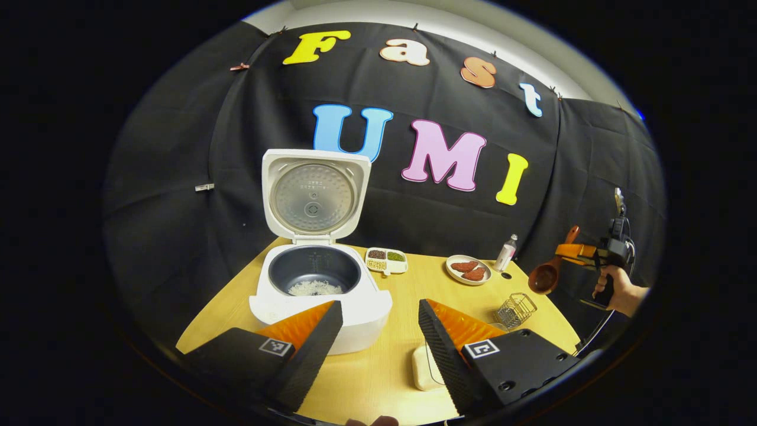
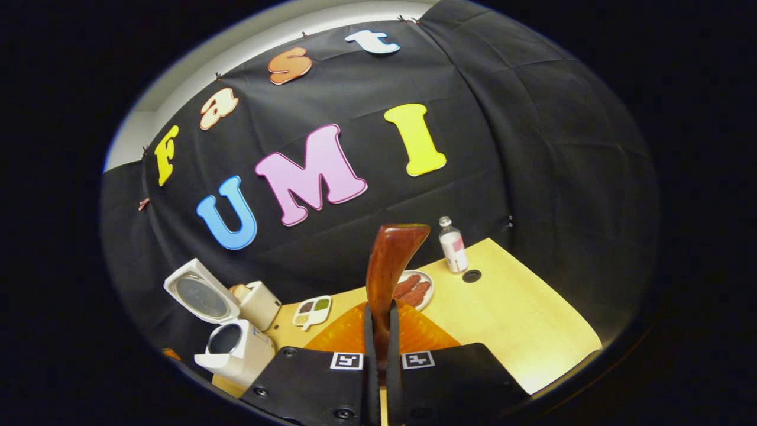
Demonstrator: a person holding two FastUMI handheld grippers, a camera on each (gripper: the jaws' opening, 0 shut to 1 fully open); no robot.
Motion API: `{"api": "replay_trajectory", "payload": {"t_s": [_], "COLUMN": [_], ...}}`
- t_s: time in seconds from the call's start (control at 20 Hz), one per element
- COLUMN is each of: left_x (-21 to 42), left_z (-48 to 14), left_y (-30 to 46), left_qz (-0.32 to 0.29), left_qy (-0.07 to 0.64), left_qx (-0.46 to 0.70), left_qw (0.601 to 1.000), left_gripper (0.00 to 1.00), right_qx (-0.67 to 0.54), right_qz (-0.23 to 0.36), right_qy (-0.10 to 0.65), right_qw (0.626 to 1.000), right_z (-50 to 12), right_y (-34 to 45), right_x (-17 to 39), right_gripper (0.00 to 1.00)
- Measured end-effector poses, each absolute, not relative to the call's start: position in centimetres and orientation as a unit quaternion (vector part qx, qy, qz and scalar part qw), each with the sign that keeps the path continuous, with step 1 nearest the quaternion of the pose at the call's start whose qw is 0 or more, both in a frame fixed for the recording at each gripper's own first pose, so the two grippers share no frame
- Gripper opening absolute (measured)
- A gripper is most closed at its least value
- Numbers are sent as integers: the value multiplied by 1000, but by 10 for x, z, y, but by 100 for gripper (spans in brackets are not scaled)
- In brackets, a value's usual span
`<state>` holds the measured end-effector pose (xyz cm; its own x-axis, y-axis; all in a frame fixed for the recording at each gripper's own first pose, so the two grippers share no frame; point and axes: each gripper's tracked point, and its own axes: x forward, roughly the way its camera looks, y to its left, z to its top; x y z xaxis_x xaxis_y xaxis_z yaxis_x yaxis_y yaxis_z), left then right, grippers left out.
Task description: Close the left gripper, press the button to open the rice cooker; take a wooden spoon from the chopstick holder with the right hand, scoop a spoonful of rice and pour it into the rice cooker, then put the wooden spoon back into the chopstick holder.
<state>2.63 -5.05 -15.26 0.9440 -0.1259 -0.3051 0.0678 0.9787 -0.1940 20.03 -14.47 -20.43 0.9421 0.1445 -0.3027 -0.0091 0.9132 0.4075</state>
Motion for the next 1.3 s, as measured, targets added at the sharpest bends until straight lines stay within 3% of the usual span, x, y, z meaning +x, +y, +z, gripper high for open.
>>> {"api": "replay_trajectory", "payload": {"t_s": [0.05, 0.15, 0.95, 1.15, 1.25, 1.3], "left_x": [26, 25, 11, 12, 16, 18], "left_z": [-153, -151, -155, -149, -144, -140], "left_y": [-54, -62, -81, -79, -77, -76], "left_qz": [-45, -35, -2, -5, -6, -9], "left_qy": [161, 163, 186, 178, 170, 166], "left_qx": [-91, -92, -88, -91, -94, -95], "left_qw": [982, 982, 979, 980, 981, 981], "left_gripper": [90, 90, 90, 90, 90, 90], "right_qx": [202, 198, 193, 203, 197, 192], "right_qz": [39, 34, 38, 34, 37, 35], "right_qy": [170, 181, 244, 249, 253, 252], "right_qw": [964, 963, 949, 946, 946, 948], "right_z": [-215, -239, -329, -323, -317, -314], "right_y": [-150, -158, -151, -155, -157, -158], "right_x": [202, 207, 220, 212, 199, 195], "right_gripper": [14, 9, 13, 30, 59, 83]}}
